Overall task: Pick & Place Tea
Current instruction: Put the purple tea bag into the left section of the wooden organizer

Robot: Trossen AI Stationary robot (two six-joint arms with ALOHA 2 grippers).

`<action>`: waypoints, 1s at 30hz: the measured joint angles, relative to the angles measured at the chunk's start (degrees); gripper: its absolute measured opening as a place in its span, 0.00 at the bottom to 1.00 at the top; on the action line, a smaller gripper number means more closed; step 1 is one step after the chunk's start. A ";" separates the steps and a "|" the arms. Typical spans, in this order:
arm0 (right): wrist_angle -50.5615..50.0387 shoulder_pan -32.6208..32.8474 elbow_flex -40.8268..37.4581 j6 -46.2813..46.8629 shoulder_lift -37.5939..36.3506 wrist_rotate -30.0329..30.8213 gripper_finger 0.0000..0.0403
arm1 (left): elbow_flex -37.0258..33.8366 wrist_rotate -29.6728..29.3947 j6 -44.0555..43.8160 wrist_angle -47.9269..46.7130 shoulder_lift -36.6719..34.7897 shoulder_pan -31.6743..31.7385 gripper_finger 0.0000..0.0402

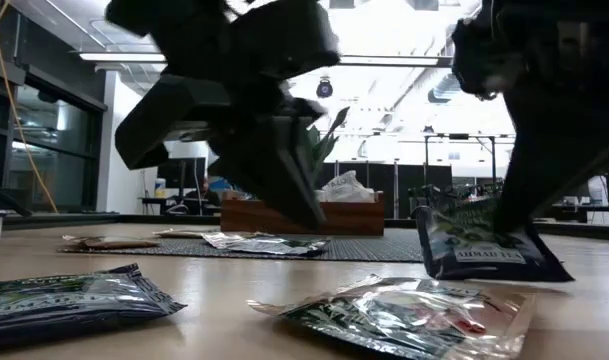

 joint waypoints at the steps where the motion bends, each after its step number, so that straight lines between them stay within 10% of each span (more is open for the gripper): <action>1: -1.40 0.00 0.62 -0.76 0.00 0.90 0.00 | -2.57 -0.07 -0.79 2.16 -1.46 0.54 0.00; 15: -11.53 -3.15 6.45 -18.16 0.00 17.94 0.00 | -40.87 8.95 -11.24 41.39 -29.04 8.05 0.00; 30: -8.86 -12.19 16.53 -43.10 -0.09 14.38 0.00 | -44.62 18.52 -8.44 49.26 -32.60 15.53 0.21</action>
